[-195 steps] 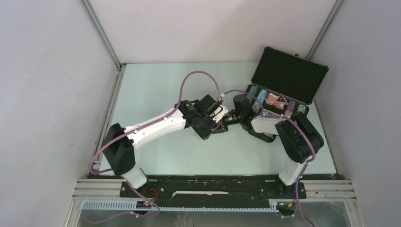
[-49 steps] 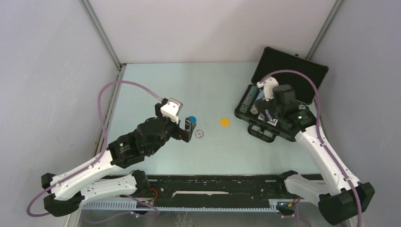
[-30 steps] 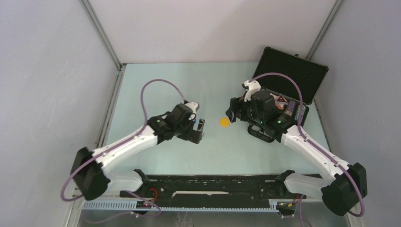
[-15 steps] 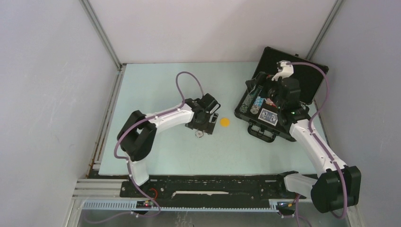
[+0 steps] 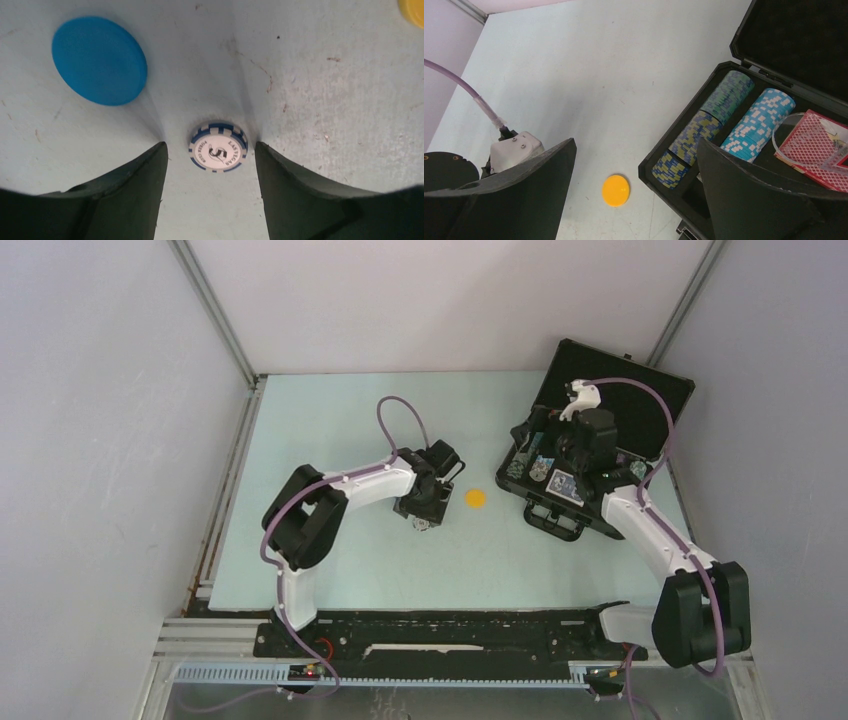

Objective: Pack up texas hold em set

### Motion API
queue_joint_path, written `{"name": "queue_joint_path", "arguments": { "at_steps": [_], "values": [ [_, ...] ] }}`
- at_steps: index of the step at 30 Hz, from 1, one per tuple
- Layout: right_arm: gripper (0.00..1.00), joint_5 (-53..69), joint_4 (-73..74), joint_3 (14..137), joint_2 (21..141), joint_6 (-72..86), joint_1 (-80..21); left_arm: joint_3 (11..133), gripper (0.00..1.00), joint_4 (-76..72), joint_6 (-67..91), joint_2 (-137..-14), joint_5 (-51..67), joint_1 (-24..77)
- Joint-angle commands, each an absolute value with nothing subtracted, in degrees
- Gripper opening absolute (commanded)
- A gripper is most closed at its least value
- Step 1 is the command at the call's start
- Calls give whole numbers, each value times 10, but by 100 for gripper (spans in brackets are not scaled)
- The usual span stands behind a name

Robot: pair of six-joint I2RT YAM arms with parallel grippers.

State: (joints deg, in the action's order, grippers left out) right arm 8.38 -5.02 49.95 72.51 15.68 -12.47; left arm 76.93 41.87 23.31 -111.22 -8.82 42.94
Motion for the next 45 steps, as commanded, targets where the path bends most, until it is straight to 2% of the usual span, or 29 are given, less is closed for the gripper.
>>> {"name": "queue_joint_path", "arguments": {
  "at_steps": [1, 10, 21, 23, 26, 29, 34, 45],
  "values": [
    [100, 97, -71, 504, 734, 134, -130, 798, 70, 416, 225, -1121, -95, 425],
    [100, 86, -72, 504, 743, 112, -153, 800, 64, 427, 224, -1135, -110, 437],
    [100, 76, -72, 504, 744, 108, -160, 781, 51, 426, 225, -1132, -112, 448],
    [100, 73, -70, 504, 744, 106, -160, 779, 52, 425, 222, -1128, -113, 448],
    [100, 70, -68, 503, 744, 104, -160, 773, 61, 428, 219, -1118, -120, 447],
    [100, 69, -68, 504, 745, 104, -160, 762, 65, 429, 217, -1113, -121, 448],
    [100, 71, -69, 504, 748, 101, -160, 759, 62, 433, 211, -1117, -101, 447],
    [100, 74, -70, 504, 749, 100, -160, 741, 63, 436, 201, -1107, -54, 442]
  ]
}}
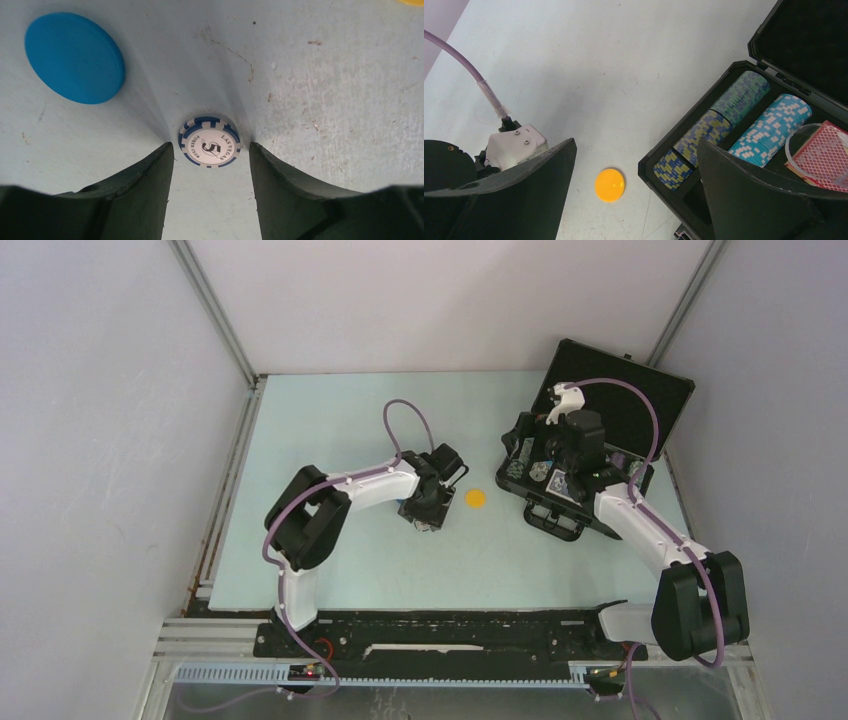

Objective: Pack up texas hold em set

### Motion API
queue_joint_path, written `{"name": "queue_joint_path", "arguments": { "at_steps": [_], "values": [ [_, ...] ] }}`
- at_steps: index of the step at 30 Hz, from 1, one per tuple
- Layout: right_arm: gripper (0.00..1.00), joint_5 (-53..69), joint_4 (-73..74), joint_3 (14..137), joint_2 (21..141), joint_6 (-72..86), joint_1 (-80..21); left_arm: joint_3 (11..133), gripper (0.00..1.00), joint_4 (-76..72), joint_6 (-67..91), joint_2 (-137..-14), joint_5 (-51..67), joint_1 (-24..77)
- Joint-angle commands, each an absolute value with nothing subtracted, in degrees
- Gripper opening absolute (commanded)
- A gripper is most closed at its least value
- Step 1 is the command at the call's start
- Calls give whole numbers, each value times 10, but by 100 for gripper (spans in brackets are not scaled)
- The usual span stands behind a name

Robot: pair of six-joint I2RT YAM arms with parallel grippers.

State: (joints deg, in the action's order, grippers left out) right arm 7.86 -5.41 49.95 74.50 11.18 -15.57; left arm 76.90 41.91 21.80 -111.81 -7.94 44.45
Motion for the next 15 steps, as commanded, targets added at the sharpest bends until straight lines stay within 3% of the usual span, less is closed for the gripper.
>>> {"name": "queue_joint_path", "arguments": {
  "at_steps": [1, 15],
  "values": [
    [100, 73, -70, 504, 749, 101, -160, 740, 63, 434, 199, -1107, -51, 442],
    [100, 73, -69, 504, 748, 101, -161, 741, 66, 426, 194, -1129, -16, 418]
  ]
}}
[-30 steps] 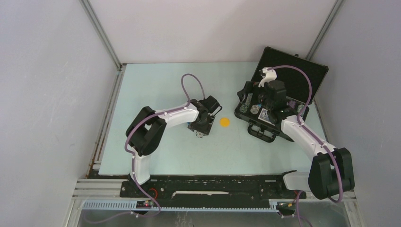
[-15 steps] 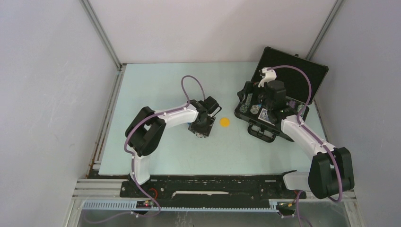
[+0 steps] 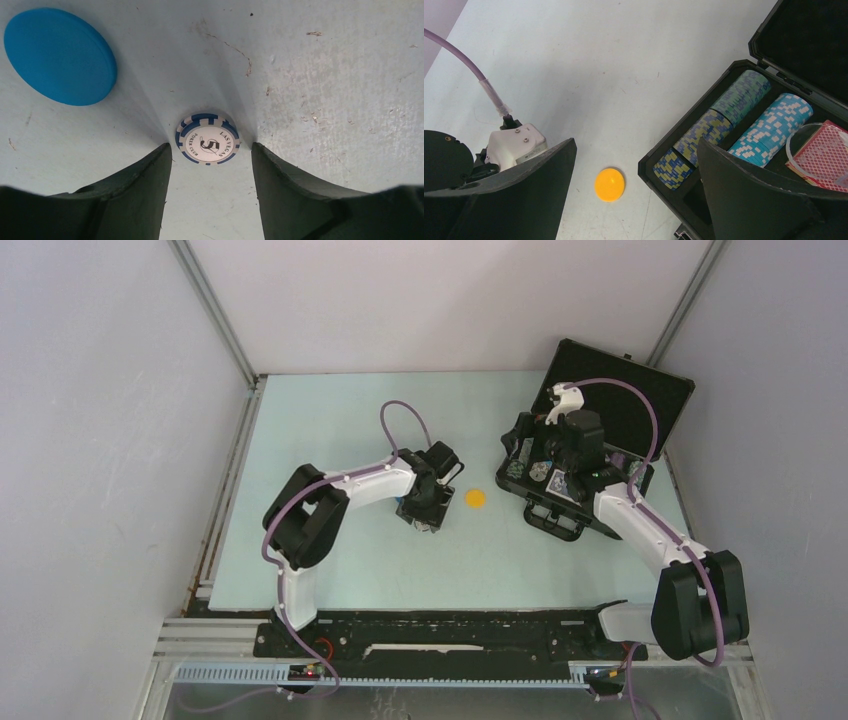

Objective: Pack up texas hold em set

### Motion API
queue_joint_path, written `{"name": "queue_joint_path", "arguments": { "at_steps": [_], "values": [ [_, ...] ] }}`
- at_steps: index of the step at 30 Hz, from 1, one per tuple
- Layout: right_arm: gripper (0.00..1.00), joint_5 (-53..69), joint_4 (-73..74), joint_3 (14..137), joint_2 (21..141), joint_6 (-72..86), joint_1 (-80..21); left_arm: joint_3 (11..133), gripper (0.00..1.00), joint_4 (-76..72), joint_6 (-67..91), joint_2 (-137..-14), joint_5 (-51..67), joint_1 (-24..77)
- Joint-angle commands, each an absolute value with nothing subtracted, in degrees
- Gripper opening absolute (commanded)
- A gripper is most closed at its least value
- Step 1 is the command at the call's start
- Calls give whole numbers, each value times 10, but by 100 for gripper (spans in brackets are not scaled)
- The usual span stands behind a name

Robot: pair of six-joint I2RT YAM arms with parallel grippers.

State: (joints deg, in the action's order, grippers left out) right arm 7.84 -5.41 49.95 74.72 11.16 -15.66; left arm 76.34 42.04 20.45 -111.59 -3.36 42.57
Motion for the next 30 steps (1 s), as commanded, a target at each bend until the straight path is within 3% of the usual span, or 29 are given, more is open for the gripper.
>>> {"name": "queue_joint_path", "arguments": {
  "at_steps": [1, 8, 13, 16, 30],
  "values": [
    [100, 73, -68, 504, 746, 100, -161, 741, 65, 425, 192, -1131, -13, 417],
    [100, 76, -63, 504, 741, 98, -161, 737, 59, 421, 182, -1129, -6, 412],
    [100, 79, -64, 504, 740, 97, -161, 742, 49, 425, 180, -1131, -24, 414],
    [100, 77, -63, 504, 741, 98, -162, 746, 38, 427, 182, -1137, -27, 417],
    [100, 78, -66, 504, 743, 99, -163, 748, 30, 414, 164, -1100, -40, 423]
  ]
}}
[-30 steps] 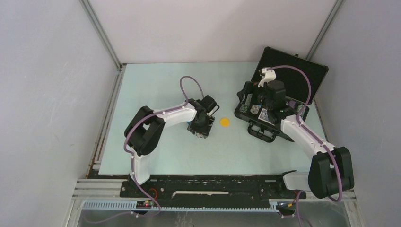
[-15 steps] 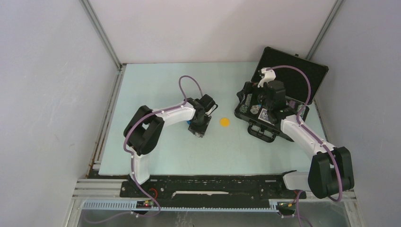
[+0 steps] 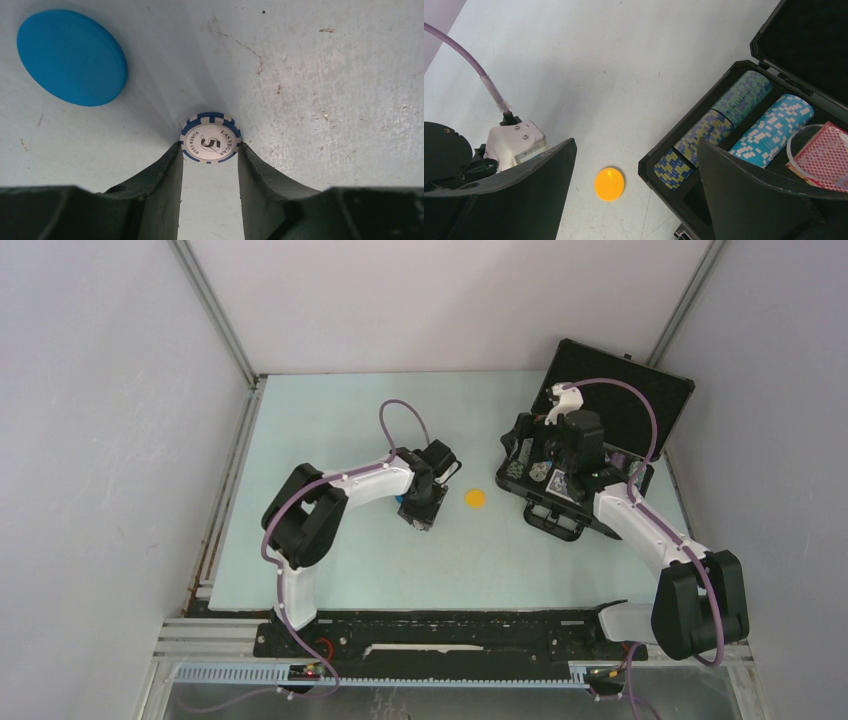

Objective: Pack up texas hold em set

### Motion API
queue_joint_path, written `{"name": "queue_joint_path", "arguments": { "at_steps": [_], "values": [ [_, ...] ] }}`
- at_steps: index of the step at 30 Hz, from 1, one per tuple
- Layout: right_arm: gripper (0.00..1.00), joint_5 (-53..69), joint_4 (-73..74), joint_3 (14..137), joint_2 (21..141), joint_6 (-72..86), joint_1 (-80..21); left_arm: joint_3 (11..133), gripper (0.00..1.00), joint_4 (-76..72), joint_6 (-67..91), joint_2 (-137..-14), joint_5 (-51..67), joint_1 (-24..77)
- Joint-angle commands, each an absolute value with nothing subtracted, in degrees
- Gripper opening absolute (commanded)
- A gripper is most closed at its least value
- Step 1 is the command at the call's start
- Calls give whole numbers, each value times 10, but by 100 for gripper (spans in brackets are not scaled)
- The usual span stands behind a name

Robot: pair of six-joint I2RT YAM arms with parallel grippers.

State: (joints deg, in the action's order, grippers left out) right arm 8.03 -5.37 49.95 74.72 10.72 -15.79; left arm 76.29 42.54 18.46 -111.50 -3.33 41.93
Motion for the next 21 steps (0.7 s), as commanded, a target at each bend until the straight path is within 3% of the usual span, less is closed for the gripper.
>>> {"name": "queue_joint_path", "arguments": {
  "at_steps": [1, 21],
  "values": [
    [100, 78, -66, 504, 743, 99, -163, 748, 29, 412, 162, -1096, -40, 423],
    [100, 66, -63, 504, 744, 116, -157, 748, 18, 402, 138, -1042, -59, 434]
  ]
}}
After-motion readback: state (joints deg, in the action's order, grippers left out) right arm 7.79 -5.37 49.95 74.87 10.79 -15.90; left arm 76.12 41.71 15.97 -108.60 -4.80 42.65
